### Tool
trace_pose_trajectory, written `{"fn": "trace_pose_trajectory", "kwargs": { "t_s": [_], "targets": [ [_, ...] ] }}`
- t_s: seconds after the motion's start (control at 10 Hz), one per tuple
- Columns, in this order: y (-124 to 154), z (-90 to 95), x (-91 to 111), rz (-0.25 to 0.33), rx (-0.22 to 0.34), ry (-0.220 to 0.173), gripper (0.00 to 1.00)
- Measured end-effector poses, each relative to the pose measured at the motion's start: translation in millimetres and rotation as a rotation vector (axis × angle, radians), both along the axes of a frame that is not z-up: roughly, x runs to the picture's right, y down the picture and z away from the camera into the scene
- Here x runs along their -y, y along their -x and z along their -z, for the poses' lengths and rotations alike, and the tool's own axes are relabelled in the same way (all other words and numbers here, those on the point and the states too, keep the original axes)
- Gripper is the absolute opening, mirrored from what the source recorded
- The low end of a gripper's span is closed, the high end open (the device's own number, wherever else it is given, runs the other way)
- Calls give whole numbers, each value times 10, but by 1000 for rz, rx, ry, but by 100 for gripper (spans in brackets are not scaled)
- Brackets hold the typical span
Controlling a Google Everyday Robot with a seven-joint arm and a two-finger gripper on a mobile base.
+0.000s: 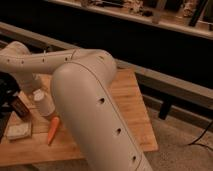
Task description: Place the ceramic cup over the eraser
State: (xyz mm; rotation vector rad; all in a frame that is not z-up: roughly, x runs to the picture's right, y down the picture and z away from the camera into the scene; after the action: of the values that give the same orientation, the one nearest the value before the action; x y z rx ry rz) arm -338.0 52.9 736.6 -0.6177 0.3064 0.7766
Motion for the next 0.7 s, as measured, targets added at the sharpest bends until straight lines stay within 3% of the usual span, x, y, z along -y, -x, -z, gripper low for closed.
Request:
{"fn": "trace_pose_trajectory", "kwargs": {
  "t_s": [0.3, 0.7],
  "targets": [
    [109, 37, -52, 44, 21, -9, 65],
    [31, -36, -8, 36, -6, -26, 65]
  ]
}}
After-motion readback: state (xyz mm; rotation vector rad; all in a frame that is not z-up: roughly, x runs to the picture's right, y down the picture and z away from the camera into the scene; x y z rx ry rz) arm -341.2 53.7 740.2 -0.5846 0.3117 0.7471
